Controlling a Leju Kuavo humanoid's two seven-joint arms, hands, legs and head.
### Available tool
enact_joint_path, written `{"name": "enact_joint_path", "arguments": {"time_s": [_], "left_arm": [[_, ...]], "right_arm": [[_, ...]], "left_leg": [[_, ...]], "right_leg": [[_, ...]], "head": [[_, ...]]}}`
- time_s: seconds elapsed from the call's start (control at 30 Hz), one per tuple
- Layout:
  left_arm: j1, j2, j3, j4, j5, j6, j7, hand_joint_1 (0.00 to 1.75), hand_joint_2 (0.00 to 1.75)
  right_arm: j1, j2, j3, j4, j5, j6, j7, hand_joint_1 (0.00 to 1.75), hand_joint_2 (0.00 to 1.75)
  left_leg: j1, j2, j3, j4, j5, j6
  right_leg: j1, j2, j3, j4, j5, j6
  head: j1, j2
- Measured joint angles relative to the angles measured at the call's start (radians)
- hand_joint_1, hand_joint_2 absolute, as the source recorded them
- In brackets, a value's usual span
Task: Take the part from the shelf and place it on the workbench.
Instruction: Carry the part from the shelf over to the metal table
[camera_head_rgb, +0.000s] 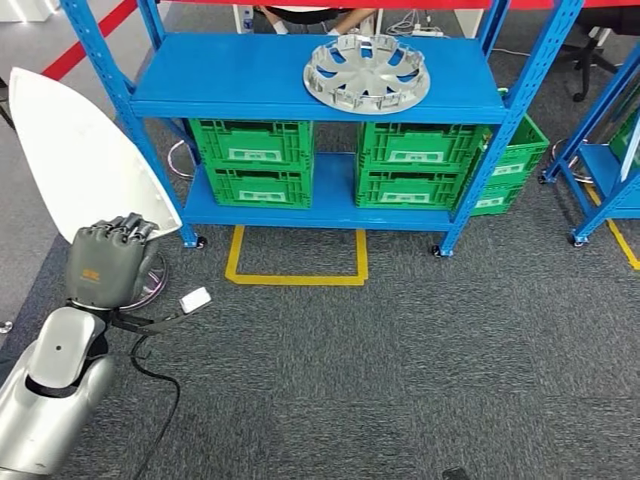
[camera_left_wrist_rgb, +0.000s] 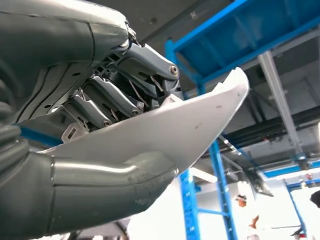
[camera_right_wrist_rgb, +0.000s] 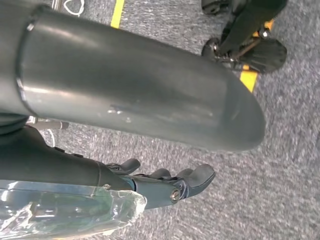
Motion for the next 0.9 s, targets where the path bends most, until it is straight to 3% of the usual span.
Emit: {"name": "enact_joint_path", "arguments": {"time_s": [0.03,0.1,0.17,0.2,0.23,0.27,0.3,0.33,0.4,0.47,0.53,0.57,0.6,0.67,0.7,0.73,0.77,0.8,0.83,0.9], "left_arm": [[-0.001,0.0,-0.001,0.0,0.0,0.0,0.0,1.75,1.75],[-0.004,-0.002,-0.002,0.0,0.002,-0.001,0.0,1.75,1.75],[-0.006,-0.002,-0.002,0.001,0.005,-0.001,0.0,1.75,1.75],[-0.006,-0.002,-0.002,0.001,0.006,-0.001,0.0,1.75,1.75],[-0.006,-0.002,-0.003,0.002,0.007,-0.001,0.0,1.75,1.75],[-0.006,-0.002,-0.003,0.003,0.007,-0.001,0.0,1.75,1.75],[-0.006,-0.002,-0.004,0.004,0.008,-0.002,0.0,1.75,1.75],[-0.006,-0.003,-0.004,0.005,0.008,-0.002,0.0,1.75,1.75],[-0.007,-0.003,-0.004,0.006,0.009,-0.002,0.0,1.75,1.75],[-0.009,-0.004,-0.004,0.006,0.016,-0.002,-0.001,1.75,1.75],[-0.008,-0.005,-0.004,0.008,0.048,-0.006,-0.009,1.75,1.75],[-0.006,-0.005,-0.004,0.008,0.071,-0.01,-0.016,1.75,1.75],[-0.003,-0.006,-0.003,0.009,0.09,-0.014,-0.021,1.75,1.75],[-0.001,-0.005,-0.001,0.01,0.109,-0.018,-0.025,1.75,1.75],[-0.001,-0.005,0.0,0.011,0.113,-0.019,-0.026,1.75,1.75],[0.001,-0.006,0.0,0.012,0.117,-0.02,-0.026,1.75,1.75],[0.003,-0.006,0.0,0.012,0.122,-0.022,-0.027,1.75,1.75],[0.004,-0.006,0.001,0.012,0.127,-0.023,-0.027,1.75,1.75],[0.005,-0.006,0.003,0.012,0.131,-0.025,-0.027,1.75,1.75],[0.003,-0.006,0.008,0.012,0.136,-0.026,-0.027,1.75,1.75]], "right_arm": [[0.001,0.0,0.0,0.0,0.0,0.0,0.0,0.0,0.0],[0.001,0.0,0.0,0.001,0.001,0.0,0.0,0.0,0.0],[0.001,0.0,0.0,0.001,0.003,0.0,0.0,0.0,0.0],[0.001,0.0,0.0,0.001,0.004,0.0,0.0,0.0,0.0],[0.001,0.0,0.0,0.001,0.005,0.0,0.0,0.0,0.0],[0.0,0.0,0.0,0.001,0.005,0.0,0.0,0.0,0.0],[-0.001,0.0,-0.001,0.001,0.006,0.0,0.0,0.0,0.0],[-0.002,0.0,-0.001,0.0,0.007,0.0,-0.001,0.0,0.0],[-0.007,0.0,-0.001,0.0,0.01,-0.002,-0.001,0.0,0.0],[-0.008,0.0,-0.001,0.0,0.011,-0.003,-0.002,0.0,0.0],[-0.007,-0.001,-0.003,0.0,0.012,-0.004,-0.002,0.0,0.0],[-0.006,-0.001,-0.004,0.0,0.012,-0.005,-0.002,0.0,0.0],[-0.005,-0.001,-0.006,0.001,0.012,-0.005,-0.002,0.0,0.0],[-0.003,-0.001,-0.008,0.001,0.012,-0.005,-0.002,0.0,0.0],[-0.002,-0.001,-0.008,0.001,0.012,-0.005,-0.002,0.0,0.0],[-0.001,-0.001,-0.009,0.001,0.012,-0.005,-0.002,0.0,0.0],[0.0,-0.001,-0.009,0.001,0.012,-0.005,-0.002,0.0,0.0],[0.0,-0.001,-0.009,0.001,0.012,-0.005,-0.002,0.0,0.0],[0.001,-0.001,-0.009,0.001,0.012,-0.005,-0.002,0.0,0.0],[0.001,-0.001,-0.01,0.001,0.013,-0.006,-0.002,0.0,0.0]], "left_leg": [[0.0,0.002,-0.007,-0.003,0.008,0.01],[0.002,0.005,-0.026,-0.009,0.029,0.03],[-0.002,0.006,-0.053,-0.008,0.051,0.038],[-0.005,0.006,-0.068,-0.008,0.063,0.039],[-0.007,0.006,-0.083,-0.008,0.075,0.04],[-0.01,0.006,-0.099,-0.008,0.088,0.039],[-0.012,0.005,-0.114,-0.008,0.101,0.038],[-0.014,0.005,-0.127,-0.007,0.113,0.037],[-0.016,0.004,-0.144,-0.007,0.137,0.029],[-0.013,0.006,-0.148,-0.013,0.158,0.016],[-0.006,0.006,-0.152,-0.019,0.164,0.003],[-0.004,0.005,-0.157,-0.01,0.139,-0.003],[-0.003,0.004,-0.166,0.018,0.093,-0.007],[-0.001,0.004,-0.189,0.132,-0.02,-0.014],[-0.001,0.004,-0.199,0.2,-0.05,-0.017],[0.0,0.004,-0.202,0.252,-0.05,-0.02],[0.0,0.004,-0.193,0.276,-0.03,-0.021],[0.0,0.004,-0.166,0.261,-0.002,-0.021],[0.0,0.004,-0.12,0.21,0.019,-0.02],[-0.002,0.004,-0.018,0.073,0.013,-0.012]], "right_leg": [[-0.001,0.001,-0.008,0.007,-0.009,0.006],[-0.004,0.003,-0.036,0.068,-0.077,0.015],[-0.004,0.004,-0.07,0.193,-0.17,0.02],[-0.005,0.004,-0.078,0.248,-0.193,0.021],[-0.005,0.004,-0.075,0.281,-0.194,0.02],[-0.005,0.004,-0.057,0.282,-0.173,0.018],[-0.005,0.004,-0.021,0.25,-0.142,0.014],[-0.004,0.005,0.028,0.191,-0.121,0.009],[0.001,0.006,0.134,0.044,-0.127,-0.002],[0.01,0.008,0.174,-0.032,-0.147,-0.01],[0.014,0.006,0.156,-0.037,-0.13,-0.026],[0.013,0.004,0.147,-0.039,-0.118,-0.036],[0.011,0.002,0.136,-0.042,-0.104,-0.044],[0.01,0.0,0.113,-0.041,-0.078,-0.05],[0.011,0.0,0.101,-0.04,-0.066,-0.05],[0.011,0.0,0.088,-0.039,-0.055,-0.049],[0.01,0.0,0.074,-0.036,-0.045,-0.047],[0.01,0.0,0.06,-0.033,-0.036,-0.045],[0.009,0.0,0.048,-0.028,-0.031,-0.041],[0.011,0.0,0.031,-0.016,-0.024,-0.034]], "head": [[0.001,0.0],[0.006,0.0],[0.011,0.0],[0.012,0.0],[0.012,0.0],[0.012,0.0],[0.013,0.0],[0.012,0.0],[0.011,0.0],[0.013,0.0],[0.016,0.0],[0.015,0.0],[0.012,0.0],[0.007,0.0],[0.007,0.0],[0.007,0.0],[0.007,0.0],[0.007,0.0],[0.006,0.0],[0.007,0.0]]}}
